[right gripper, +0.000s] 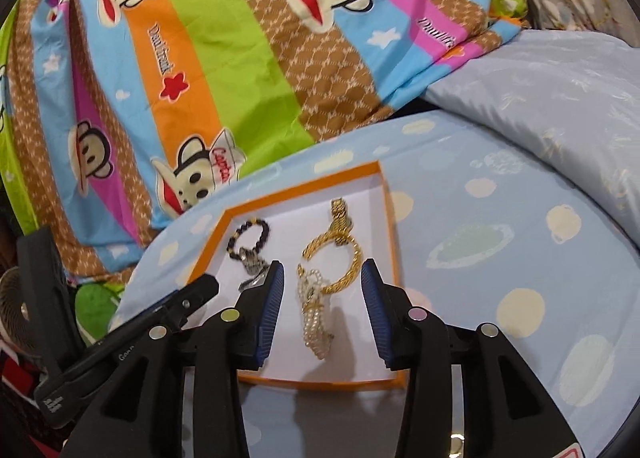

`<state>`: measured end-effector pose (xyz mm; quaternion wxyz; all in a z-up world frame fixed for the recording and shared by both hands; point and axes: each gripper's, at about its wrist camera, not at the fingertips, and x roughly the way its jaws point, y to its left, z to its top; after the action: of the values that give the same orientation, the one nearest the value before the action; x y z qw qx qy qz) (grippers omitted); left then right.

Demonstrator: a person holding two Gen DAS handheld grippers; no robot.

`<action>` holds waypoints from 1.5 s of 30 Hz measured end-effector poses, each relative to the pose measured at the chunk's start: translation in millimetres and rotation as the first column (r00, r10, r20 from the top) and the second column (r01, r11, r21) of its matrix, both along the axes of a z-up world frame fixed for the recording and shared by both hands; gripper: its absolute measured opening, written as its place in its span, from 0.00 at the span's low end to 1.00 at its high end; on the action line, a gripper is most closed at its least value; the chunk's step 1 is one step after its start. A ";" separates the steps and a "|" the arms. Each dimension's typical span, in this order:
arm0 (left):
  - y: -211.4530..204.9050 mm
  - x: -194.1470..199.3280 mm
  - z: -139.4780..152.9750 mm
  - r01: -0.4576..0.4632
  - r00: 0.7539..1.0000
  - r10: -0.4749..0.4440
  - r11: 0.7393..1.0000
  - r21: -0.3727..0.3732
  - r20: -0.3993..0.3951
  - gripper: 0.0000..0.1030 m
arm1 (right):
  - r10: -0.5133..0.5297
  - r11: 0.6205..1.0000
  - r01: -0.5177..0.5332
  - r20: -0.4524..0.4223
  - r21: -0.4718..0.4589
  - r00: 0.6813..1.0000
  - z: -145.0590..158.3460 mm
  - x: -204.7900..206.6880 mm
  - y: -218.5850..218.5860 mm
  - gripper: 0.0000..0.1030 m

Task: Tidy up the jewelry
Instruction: 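Carry both items over the orange box and open both tools to release them, then move the left tool to the silver stone ring and grasp it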

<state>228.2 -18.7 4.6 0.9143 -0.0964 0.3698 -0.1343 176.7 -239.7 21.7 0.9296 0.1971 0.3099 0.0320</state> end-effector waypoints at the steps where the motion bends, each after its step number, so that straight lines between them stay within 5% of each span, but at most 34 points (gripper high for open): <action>1: 0.8 -0.4 0.8 -0.003 1.000 0.003 1.000 -0.002 0.002 0.61 | -0.009 1.000 0.009 0.004 -0.002 1.000 1.7 -1.8 -2.6 0.40; 10: 20.6 -40.2 15.9 -0.041 0.999 0.040 0.999 0.013 0.027 0.61 | -0.068 0.993 0.069 0.017 -0.091 0.998 8.2 -57.2 -17.6 0.40; 20: 32.3 -115.6 -6.0 -0.027 0.999 0.029 0.998 0.054 -0.034 0.61 | -0.065 0.990 0.049 -0.116 -0.133 0.991 -26.4 -109.2 -21.9 0.40; 45: 9.3 -168.0 -20.9 0.102 0.989 -0.093 0.992 0.073 -0.118 0.61 | -0.058 0.986 0.028 -0.178 -0.164 0.982 -34.9 -117.2 -7.0 0.39</action>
<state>60.1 -9.4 -16.3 0.8870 -0.0496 0.4309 -0.1584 59.5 -246.7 -13.2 0.9106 0.1304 0.3908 -0.0315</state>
